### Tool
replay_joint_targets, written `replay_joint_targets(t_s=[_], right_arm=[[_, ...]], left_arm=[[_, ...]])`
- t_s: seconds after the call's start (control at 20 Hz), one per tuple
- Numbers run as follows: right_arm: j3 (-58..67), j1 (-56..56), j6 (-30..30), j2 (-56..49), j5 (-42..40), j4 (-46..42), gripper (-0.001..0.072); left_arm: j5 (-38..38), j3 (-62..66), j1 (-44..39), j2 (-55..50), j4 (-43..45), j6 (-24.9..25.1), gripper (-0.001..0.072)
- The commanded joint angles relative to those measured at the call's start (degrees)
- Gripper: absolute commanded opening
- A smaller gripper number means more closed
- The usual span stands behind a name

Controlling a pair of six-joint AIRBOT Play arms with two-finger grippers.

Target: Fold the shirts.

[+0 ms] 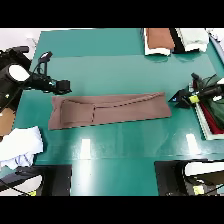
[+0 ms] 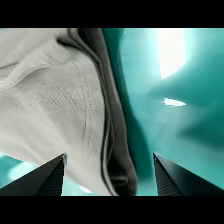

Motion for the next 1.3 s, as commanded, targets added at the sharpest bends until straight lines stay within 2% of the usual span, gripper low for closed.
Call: replay_joint_targets(t_s=[0.0,0.05,0.2,0.25,0.3,0.45,0.7,0.9,1.15,1.25], right_arm=[[-4.44,1.64,-2.23,-2.93,-3.02,6.29,0.0576],[-4.37,3.58,-2.58,-3.43,-3.78,6.34,0.0563],[-4.37,8.52,-4.72,-1.95,-7.41,6.23,0.0246],[-4.33,9.31,-4.79,-0.61,-8.66,6.25,0.0095],[-3.80,9.79,-4.81,1.31,-9.27,6.19,0.0016],[2.43,10.91,-4.70,7.76,-6.43,6.23,0.0015],[14.73,18.21,-0.52,16.35,-5.03,6.16,0.0015],[22.84,24.57,4.07,16.81,-4.59,6.19,0.0015],[28.96,31.56,6.71,14.49,-3.54,6.21,0.0015],[31.58,34.51,7.74,12.79,-3.58,6.29,0.0015]], left_arm=[[2.62,0.09,-5.55,-2.27,-1.49,-0.28,0.0023],[3.69,0.09,-7.43,-3.54,-1.55,-0.28,0.0023],[10.93,0.13,-13.20,-7.72,-2.38,-1.42,0.0022],[13.07,0.26,-14.82,-9.38,-3.37,-1.84,0.0022],[13.49,1.09,-16.04,-11.23,-4.07,-1.86,0.0022],[13.18,6.69,-19.50,-18.27,-4.87,-1.75,0.0022],[11.23,15.89,-23.80,-28.15,-4.87,-1.86,0.0022],[11.19,18.75,-24.24,-32.54,-7.34,-2.80,0.0022],[11.58,19.02,-24.22,-32.92,-7.15,-2.80,0.0023],[9.29,20.33,-22.86,-32.70,-7.13,-2.86,0.0022]])
